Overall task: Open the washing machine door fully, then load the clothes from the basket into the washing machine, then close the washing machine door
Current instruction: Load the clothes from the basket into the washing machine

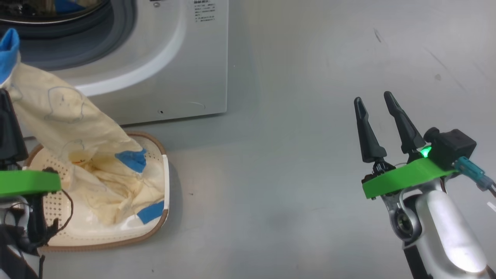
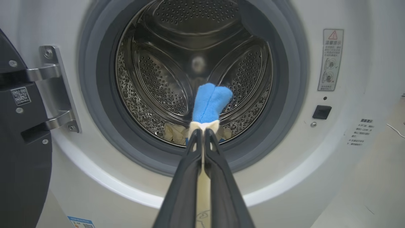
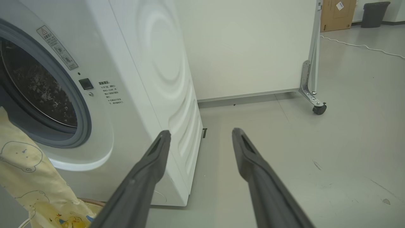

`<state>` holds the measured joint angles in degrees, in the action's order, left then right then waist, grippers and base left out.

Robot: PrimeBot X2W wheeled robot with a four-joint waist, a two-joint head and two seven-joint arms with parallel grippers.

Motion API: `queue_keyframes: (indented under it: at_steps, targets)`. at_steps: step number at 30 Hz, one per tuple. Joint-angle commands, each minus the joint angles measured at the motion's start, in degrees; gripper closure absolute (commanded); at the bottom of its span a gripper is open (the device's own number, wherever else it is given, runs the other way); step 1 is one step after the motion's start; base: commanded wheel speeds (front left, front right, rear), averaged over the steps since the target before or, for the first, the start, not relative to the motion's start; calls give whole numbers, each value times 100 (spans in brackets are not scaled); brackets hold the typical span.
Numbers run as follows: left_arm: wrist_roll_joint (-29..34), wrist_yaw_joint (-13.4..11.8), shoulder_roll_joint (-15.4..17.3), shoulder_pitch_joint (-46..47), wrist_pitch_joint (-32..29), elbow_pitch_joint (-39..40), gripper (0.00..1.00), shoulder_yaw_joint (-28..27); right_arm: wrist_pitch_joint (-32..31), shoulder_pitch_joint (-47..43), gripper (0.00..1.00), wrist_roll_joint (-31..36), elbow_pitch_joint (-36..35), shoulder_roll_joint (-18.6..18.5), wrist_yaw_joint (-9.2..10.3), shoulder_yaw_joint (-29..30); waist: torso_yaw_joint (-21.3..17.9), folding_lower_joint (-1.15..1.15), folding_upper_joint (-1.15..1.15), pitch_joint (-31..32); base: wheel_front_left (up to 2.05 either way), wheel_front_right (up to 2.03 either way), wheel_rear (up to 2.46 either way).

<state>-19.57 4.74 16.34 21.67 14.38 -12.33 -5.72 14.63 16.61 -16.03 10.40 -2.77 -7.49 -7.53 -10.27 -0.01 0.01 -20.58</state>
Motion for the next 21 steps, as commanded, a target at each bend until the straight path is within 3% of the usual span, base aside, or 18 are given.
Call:
queue_keyframes:
  at_steps: [1, 21]
  targets:
    - [72, 37, 135, -45, 62, 266, 100, -305, 37, -64, 0, 47, -137, -10, 0, -67, 20, 1, -1, 173, 0, 0, 0]
    - [-68, 225, -434, -638, 62, 385, 100, -667, 37, -284, 0, 61, -85, -10, 0, -20, 61, 1, -1, 609, 0, 0, 0]
